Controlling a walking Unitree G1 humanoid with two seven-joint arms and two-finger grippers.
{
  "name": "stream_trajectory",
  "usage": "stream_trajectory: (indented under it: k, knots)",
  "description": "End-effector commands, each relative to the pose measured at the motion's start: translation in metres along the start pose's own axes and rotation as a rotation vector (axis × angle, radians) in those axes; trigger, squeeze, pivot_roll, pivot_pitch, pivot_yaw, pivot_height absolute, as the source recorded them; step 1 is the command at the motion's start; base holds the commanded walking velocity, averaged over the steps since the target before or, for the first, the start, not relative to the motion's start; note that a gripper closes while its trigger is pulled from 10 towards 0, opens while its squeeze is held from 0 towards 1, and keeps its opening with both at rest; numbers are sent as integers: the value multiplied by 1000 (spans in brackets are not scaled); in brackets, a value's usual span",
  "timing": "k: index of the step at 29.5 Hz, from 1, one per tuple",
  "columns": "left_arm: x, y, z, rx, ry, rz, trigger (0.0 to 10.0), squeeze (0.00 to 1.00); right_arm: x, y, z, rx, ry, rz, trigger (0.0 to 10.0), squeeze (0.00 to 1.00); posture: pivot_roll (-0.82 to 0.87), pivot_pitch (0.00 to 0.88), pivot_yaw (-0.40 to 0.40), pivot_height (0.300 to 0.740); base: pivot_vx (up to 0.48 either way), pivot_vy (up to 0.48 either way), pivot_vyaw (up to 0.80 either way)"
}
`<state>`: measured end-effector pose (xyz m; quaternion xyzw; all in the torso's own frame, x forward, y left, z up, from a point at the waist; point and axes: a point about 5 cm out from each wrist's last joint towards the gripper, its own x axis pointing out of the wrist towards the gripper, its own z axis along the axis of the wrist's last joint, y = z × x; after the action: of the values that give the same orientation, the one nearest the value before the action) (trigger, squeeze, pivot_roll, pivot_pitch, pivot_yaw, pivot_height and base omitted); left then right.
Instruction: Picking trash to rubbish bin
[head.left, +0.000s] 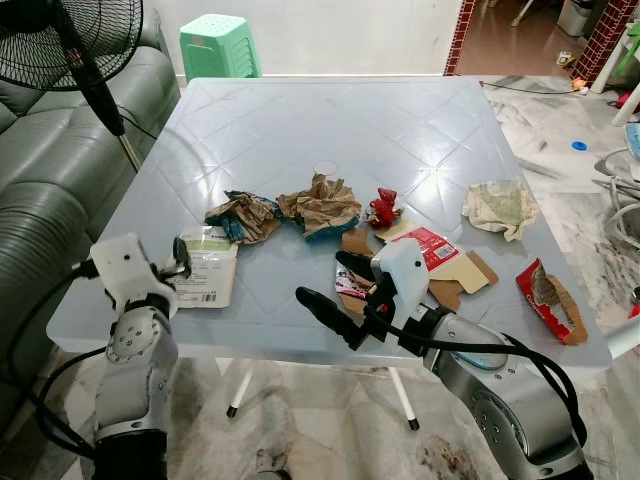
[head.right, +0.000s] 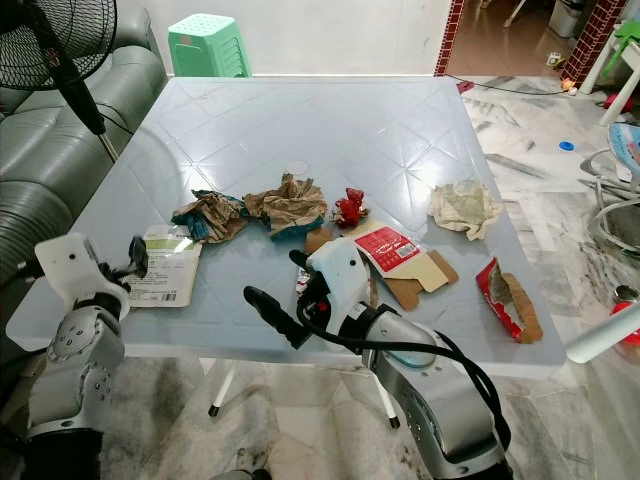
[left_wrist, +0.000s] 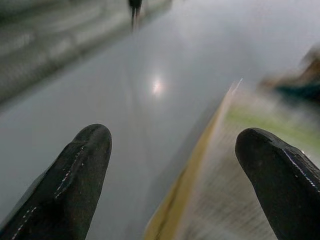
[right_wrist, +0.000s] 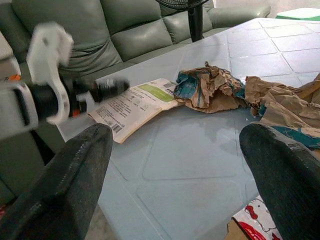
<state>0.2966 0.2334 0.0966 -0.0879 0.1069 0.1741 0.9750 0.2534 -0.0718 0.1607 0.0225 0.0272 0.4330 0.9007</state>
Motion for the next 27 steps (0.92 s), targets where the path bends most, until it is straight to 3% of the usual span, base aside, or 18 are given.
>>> stream_trajectory:
  k: [1,6,13,19,27]
  knots:
    - [4,1,-5,-14,54,3,10000,0,0,3,6,-9,-19,17,10000,0,-70,82,15,740,0,0,0]
    - [7,-9,-8,-89,114,-72,10000,0,-3,14,6,27,2,119,10000,0,-73,82,16,740,0,0,0]
    - [8,-23,8,-164,35,-168,10000,0,-9,29,9,117,10,264,10000,0,-75,79,19,740,0,0,0]
    - [6,-25,10,-211,13,-191,10000,0,-13,34,16,190,0,341,10000,0,-76,78,17,740,0,0,0]
    - [1,-33,8,-300,45,-238,10000,0,-17,34,18,216,19,384,10000,0,-73,73,12,740,0,0,0]
